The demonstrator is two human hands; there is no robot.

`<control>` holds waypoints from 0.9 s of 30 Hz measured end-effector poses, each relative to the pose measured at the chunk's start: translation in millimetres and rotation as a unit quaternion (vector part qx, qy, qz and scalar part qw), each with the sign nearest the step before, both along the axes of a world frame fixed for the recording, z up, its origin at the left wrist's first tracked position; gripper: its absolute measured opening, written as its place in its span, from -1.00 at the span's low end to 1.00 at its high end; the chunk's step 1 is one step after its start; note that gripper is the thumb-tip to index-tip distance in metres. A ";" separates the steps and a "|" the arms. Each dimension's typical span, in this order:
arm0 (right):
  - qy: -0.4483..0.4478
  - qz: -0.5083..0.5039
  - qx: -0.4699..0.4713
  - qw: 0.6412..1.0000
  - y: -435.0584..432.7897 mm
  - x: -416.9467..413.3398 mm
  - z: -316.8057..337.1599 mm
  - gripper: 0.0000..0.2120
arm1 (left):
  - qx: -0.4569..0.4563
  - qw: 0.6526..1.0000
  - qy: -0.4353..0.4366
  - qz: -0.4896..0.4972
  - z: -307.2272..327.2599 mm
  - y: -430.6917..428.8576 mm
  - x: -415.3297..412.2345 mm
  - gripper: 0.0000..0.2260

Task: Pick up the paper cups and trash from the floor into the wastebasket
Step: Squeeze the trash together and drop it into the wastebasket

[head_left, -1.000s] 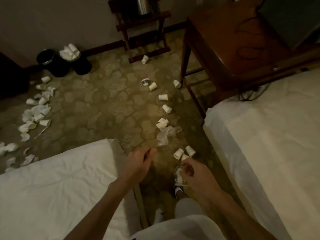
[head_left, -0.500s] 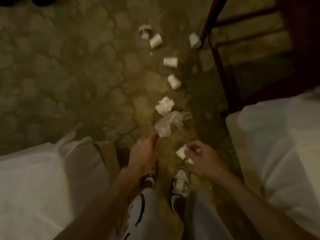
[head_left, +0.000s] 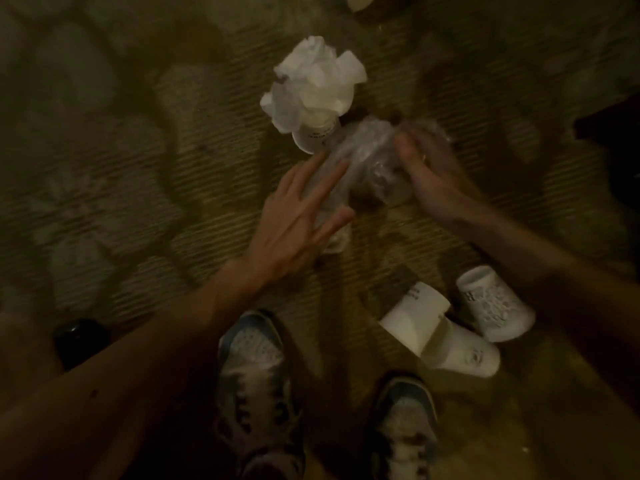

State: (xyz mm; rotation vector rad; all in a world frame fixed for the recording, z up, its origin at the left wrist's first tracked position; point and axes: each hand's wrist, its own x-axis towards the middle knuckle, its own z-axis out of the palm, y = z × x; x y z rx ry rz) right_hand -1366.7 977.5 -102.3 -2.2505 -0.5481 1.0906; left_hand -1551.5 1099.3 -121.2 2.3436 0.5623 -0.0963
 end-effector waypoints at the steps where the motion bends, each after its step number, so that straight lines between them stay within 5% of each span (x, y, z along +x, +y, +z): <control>1: -0.002 -0.008 0.012 1.000 3.9 2.8 -9.4 -0.31 | 0.003 1.000 -0.022 -0.002 -9.6 -1.4 2.3 -0.43; 6: 0.026 -0.021 0.036 0.999 15.2 -4.6 -26.8 -0.12 | -0.014 0.992 -0.124 0.033 -37.8 -10.5 16.1 -0.34; 10: 0.193 -0.052 0.074 0.977 13.5 -21.2 -20.4 -0.12 | -0.108 0.980 -0.143 0.084 -36.8 -25.7 30.0 -0.21; 14: 0.421 -0.093 0.115 0.895 2.4 -27.6 -12.9 0.06 | -0.107 0.974 -0.170 0.103 -29.8 -36.5 34.1 -0.23; 20: 0.609 -0.136 0.260 0.737 -22.7 -45.9 1.2 0.01 | -0.028 0.975 -0.190 0.113 -11.1 -41.1 33.3 -0.51; 22: 0.595 -0.140 0.264 0.746 -27.6 -46.8 5.4 -0.02 | -0.009 0.974 -0.192 0.119 -7.6 -38.1 36.3 -0.51; 27: 0.383 -0.285 0.168 0.862 -34.9 -53.4 28.0 -0.28 | 0.027 0.962 -0.180 0.203 6.4 -14.8 39.1 -0.41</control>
